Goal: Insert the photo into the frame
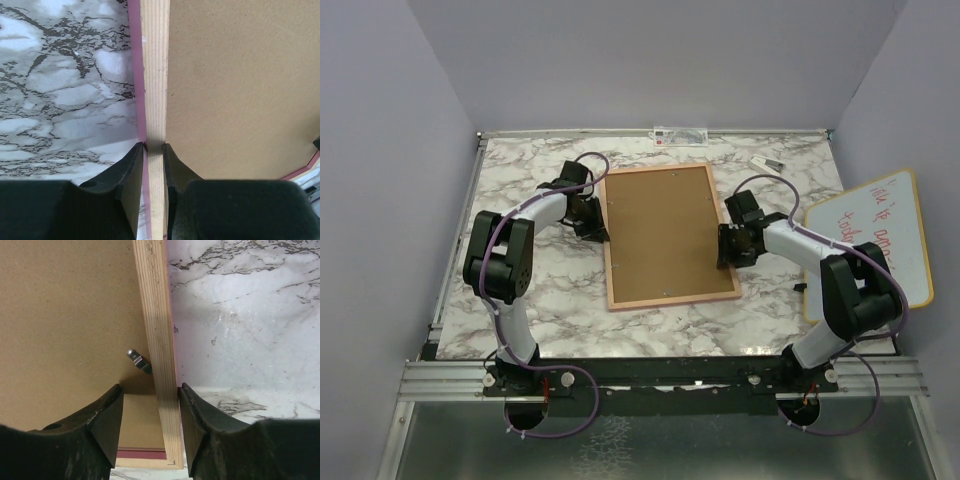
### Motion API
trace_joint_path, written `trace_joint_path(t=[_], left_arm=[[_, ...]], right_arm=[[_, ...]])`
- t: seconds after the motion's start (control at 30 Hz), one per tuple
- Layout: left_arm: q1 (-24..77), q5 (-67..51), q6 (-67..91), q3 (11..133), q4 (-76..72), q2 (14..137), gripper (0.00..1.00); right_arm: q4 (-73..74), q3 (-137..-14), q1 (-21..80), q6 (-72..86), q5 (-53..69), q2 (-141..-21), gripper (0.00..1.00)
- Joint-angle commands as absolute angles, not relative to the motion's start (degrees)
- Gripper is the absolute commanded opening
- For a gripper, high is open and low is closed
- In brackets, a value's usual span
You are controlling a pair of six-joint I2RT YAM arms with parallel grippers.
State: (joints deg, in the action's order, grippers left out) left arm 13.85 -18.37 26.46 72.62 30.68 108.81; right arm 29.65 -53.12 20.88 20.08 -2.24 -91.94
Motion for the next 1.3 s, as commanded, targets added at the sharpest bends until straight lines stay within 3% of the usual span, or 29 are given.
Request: trace_joint_path(t=[0.0,0.43,0.53,0.93,1.27], left_arm=[[12.74,-10.87,24.48,71.92,29.97,111.46,0.22],[12.74,-10.96,24.0,70.97,29.97,111.21,0.22],[12.74,-11.02,23.99,70.93,29.97,111.18,0.22],[12.79,-11.08,23.82,70.25,29.79,111.18,0.22],[12.75,-11.46,23.86,69.89,29.58,111.16,0.22]], right_arm=[[29.74,-53.58,20.66,21.98,-4.63,-92.99,0.47],[28.16,-55.44,20.13,25.62,-13.82,-93.99,0.41],[27.33,-55.62,20.07,25.23,-12.65,-94.57,0.4],[24.7,-53.73,20.1,25.84,-11.44,-95.17,0.2],[24.94,-54.15,20.06,33.63,-8.66,-97.12,0.18]])
